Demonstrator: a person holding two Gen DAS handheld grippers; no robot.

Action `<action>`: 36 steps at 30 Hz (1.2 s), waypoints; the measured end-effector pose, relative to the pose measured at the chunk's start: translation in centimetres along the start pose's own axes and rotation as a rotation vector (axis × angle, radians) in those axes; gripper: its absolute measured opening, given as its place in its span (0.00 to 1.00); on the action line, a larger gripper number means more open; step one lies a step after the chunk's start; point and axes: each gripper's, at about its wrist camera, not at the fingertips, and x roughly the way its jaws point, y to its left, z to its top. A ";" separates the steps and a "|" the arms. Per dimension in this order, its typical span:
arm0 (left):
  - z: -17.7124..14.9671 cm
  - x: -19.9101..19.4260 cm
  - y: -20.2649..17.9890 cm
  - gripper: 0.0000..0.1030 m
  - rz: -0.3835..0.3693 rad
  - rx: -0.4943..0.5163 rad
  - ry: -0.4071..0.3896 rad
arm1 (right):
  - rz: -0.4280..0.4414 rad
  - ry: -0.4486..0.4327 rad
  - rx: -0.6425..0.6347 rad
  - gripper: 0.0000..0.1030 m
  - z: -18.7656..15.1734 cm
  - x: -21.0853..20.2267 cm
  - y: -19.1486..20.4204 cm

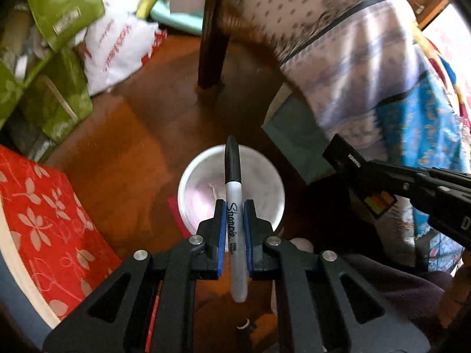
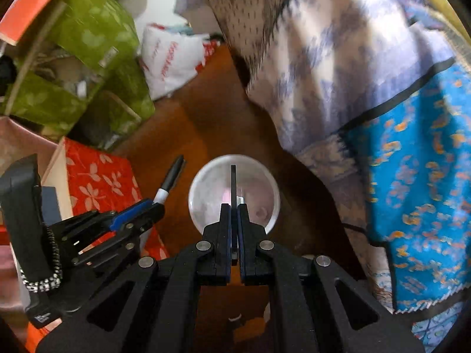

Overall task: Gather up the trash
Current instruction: 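Open the right tool over the bucket while the left tool releases the marker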

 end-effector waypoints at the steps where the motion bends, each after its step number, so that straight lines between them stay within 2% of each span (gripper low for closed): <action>1: 0.0 0.7 0.2 0.10 0.001 -0.013 0.016 | 0.000 0.017 -0.001 0.04 0.2 0.5 0.0; 4: 0.4 1.9 0.4 0.10 0.004 -0.030 0.038 | 0.020 0.057 0.009 0.04 0.7 1.9 -0.1; 8: 0.7 2.0 0.3 0.10 0.013 -0.038 0.045 | 0.056 0.057 0.018 0.05 1.1 2.1 -0.4; 11: 0.7 1.7 0.1 0.12 0.038 -0.029 0.049 | 0.072 0.058 0.029 0.19 1.1 2.0 -0.6; 12: 0.6 1.5 0.0 0.12 0.050 -0.022 0.045 | 0.064 0.054 0.027 0.27 1.0 2.0 -0.6; 13: 0.6 1.5 0.0 0.12 0.058 -0.018 0.042 | 0.048 0.046 0.020 0.30 0.9 1.9 -0.5; 17: 0.4 -0.2 -0.1 0.12 0.077 -0.004 0.016 | 0.004 0.012 -0.010 0.30 0.7 0.6 -0.5; 26: -0.6 -6.6 -1.3 0.13 0.099 0.032 -0.094 | -0.042 -0.115 -0.063 0.30 -0.7 -4.4 0.4; 36: -1.8 -14.7 -5.1 0.13 0.074 0.081 -0.245 | -0.075 -0.325 -0.088 0.30 -4.1 -13.0 0.7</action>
